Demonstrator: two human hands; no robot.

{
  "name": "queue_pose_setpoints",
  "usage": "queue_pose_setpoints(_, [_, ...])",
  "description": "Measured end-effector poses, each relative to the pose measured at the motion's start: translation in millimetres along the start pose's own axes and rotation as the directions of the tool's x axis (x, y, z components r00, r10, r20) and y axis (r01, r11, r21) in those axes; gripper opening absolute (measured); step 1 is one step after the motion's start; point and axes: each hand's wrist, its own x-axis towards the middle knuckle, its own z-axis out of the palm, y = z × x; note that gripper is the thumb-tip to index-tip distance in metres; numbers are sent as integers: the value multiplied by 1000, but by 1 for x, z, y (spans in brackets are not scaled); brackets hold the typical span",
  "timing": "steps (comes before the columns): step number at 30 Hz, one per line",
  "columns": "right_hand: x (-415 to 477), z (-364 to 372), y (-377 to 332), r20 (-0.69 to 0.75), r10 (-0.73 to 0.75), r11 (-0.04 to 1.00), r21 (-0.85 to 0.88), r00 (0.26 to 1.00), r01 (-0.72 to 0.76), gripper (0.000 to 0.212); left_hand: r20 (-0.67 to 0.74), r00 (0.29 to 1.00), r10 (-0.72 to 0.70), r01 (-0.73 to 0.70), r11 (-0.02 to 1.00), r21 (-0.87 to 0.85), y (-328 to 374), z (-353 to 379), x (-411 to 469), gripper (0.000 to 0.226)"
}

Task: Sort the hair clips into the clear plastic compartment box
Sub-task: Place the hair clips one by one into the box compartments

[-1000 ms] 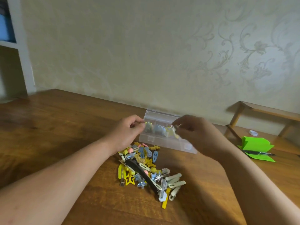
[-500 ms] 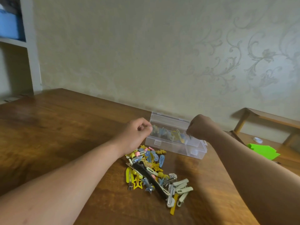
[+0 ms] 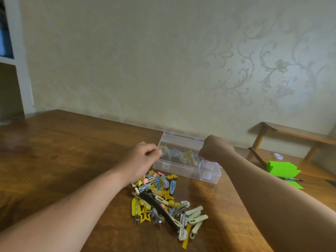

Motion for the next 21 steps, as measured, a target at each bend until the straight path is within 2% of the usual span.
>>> queue_pose_setpoints(4, [-5, 1, 2, -36, 11, 999, 40, 999, -9, 10, -16, 1000, -3, 2, 1000, -7, 0, 0, 0, 25])
queue_pose_setpoints(7, [-17, -2, 6, -128, 28, 980, 199, 991, -2, 16, -19, 1000, -6, 6, 1000, -2, 0, 1, -1, 26])
queue_pose_setpoints(11, [-63, -1, 12, -355, -49, 863, 455, 933, 219, 17, -19, 1000, -3, 3, 1000, 2, 1, 1, -1, 27])
queue_pose_setpoints(13, [-86, 2, 12, -405, -137, 775, 524, 904, 352, 15, -16, 1000, -3, 3, 1000, 23, 1, 1, 0, 27])
queue_pose_setpoints(17, [-109, 6, 0, -355, -383, 718, 467, 853, 517, 14, -10, 1000, 4, -4, 1000, 19, 2, 1, -1, 26])
queue_pose_setpoints(21, [-120, 11, -15, -180, -553, 768, 269, 814, 581, 25, -23, 999, 24, -24, 1000, 3, 2, 0, -2, 23])
